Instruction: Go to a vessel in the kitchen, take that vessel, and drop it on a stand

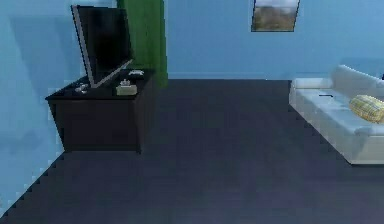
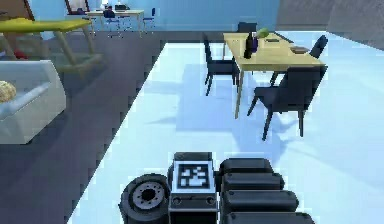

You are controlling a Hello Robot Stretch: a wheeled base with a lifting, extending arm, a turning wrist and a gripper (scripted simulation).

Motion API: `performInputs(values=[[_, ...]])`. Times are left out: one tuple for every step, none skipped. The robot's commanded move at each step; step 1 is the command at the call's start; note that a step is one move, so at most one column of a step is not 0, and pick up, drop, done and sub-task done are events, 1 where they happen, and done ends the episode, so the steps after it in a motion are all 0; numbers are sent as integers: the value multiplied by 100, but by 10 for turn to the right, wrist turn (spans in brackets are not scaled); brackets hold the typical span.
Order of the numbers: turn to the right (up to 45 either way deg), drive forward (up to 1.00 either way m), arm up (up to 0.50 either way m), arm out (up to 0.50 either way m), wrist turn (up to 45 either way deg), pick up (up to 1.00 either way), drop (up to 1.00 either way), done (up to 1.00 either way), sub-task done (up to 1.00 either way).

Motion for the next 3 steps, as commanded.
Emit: performInputs(values=[[0, 100, 0, 0, 0, 0, 0, 0, 0], [0, 100, 0, 0, 0, 0, 0, 0, 0], [0, 45, 0, 0, 0, 0, 0, 0, 0]])
